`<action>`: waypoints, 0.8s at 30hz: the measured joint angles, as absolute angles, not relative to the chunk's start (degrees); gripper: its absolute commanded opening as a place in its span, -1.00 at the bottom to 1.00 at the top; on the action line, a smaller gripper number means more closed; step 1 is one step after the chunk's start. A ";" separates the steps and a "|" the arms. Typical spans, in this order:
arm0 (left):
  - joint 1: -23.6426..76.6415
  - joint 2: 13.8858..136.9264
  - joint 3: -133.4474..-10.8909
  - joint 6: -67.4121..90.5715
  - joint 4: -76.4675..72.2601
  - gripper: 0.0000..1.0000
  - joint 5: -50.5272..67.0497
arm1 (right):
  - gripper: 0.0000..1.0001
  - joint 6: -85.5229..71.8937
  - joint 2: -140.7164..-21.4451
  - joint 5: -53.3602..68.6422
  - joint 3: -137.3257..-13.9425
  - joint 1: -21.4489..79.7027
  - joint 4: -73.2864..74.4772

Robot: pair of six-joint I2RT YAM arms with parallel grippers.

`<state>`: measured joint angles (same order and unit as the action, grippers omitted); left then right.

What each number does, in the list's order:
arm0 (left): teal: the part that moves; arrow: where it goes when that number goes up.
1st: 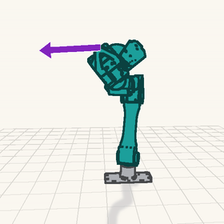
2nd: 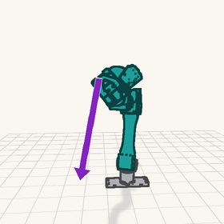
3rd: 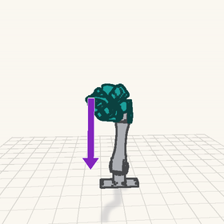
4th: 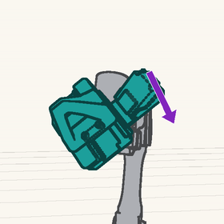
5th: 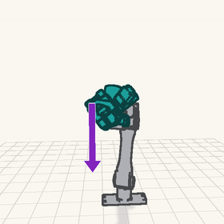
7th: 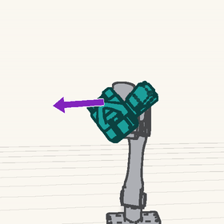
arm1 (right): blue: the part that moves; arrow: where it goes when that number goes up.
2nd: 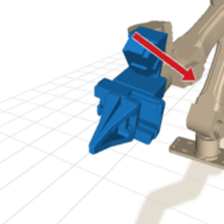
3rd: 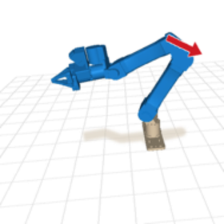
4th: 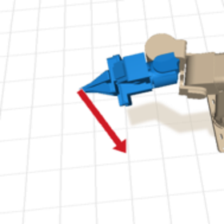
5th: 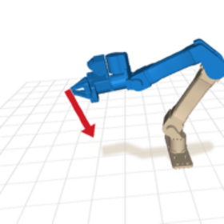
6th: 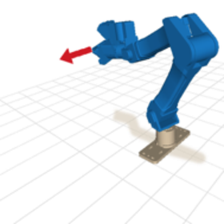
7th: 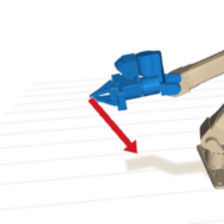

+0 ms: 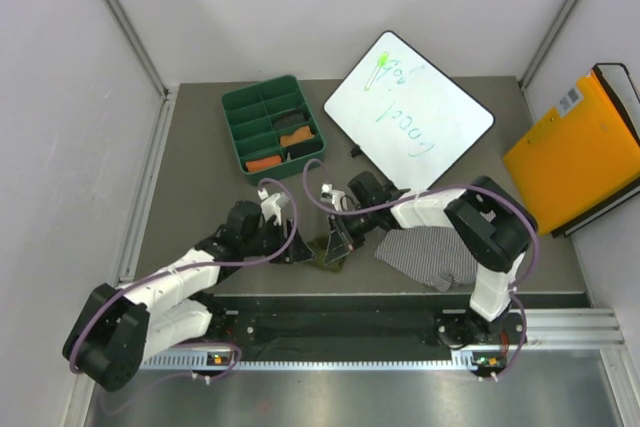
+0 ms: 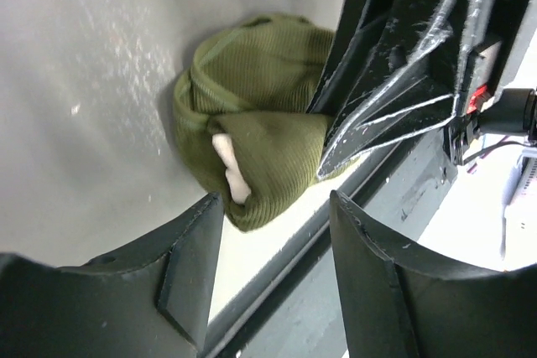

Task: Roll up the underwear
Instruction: Roll the underwear to the center of the board.

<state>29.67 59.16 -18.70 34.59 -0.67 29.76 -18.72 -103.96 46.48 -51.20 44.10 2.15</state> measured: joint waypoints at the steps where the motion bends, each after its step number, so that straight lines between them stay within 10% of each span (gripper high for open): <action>1: 29.67 59.55 -18.52 34.63 -1.69 0.15 29.76 | -1.00 -19.09 -104.57 47.51 -51.57 43.57 2.39; 8: 29.95 66.76 -18.52 35.83 -9.61 0.05 29.36 | -1.00 -20.05 -107.55 51.96 -53.49 41.19 4.29; 13: 31.07 71.88 -18.55 37.52 -15.51 -0.61 29.71 | -0.99 -21.65 -109.08 54.17 -53.74 39.72 4.29; 17: 31.64 75.68 -20.29 37.78 -17.12 -1.00 29.47 | -0.45 -22.26 -109.38 54.59 -53.74 38.46 4.93; 24: 31.97 83.99 -29.04 36.18 -10.46 -1.00 29.32 | 0.14 -21.93 -108.22 53.01 -54.46 37.01 7.51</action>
<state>31.97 83.99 -29.04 36.18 -10.46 29.32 -21.93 -108.22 53.01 -54.46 37.01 7.51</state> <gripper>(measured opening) 0.058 0.472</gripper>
